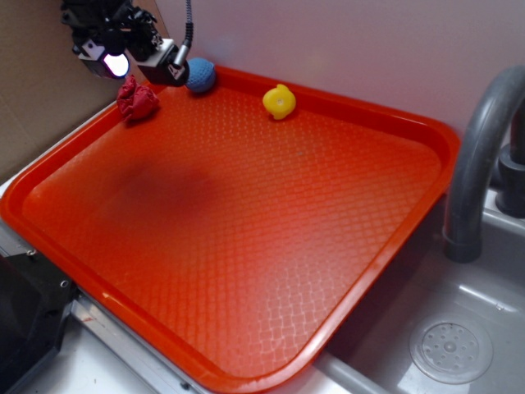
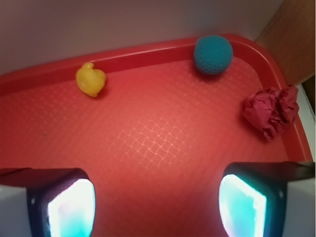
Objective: Grab the blue ball.
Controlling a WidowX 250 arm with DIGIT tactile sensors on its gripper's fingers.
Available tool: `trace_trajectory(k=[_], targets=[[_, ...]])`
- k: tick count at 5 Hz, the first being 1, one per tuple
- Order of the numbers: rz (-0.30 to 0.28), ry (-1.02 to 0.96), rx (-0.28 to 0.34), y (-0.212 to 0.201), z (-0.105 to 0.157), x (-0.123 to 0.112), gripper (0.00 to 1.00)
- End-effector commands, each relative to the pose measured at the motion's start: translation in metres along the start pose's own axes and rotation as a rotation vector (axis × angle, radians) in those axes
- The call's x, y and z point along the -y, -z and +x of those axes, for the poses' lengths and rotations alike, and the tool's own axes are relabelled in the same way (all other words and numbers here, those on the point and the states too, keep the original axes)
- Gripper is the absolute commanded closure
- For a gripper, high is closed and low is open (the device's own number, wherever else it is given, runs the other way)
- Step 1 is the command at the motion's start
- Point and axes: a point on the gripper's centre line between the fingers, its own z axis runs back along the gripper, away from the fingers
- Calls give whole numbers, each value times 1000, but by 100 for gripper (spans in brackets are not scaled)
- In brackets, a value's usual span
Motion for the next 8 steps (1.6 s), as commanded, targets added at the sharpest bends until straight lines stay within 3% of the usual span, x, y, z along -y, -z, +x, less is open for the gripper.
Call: trace_trajectory(k=[1,2,3,4,5,8], targets=[[-1,-12,42,-10,11,-5,0],[-1,-12,42,-10,11,-5,0],[11,-62,87,8,37,-26,0],[89,-100,133,15,46,-38,0],[75,-88,130,28,59,-51,0],[83,-21,138,62,96,-59,0]])
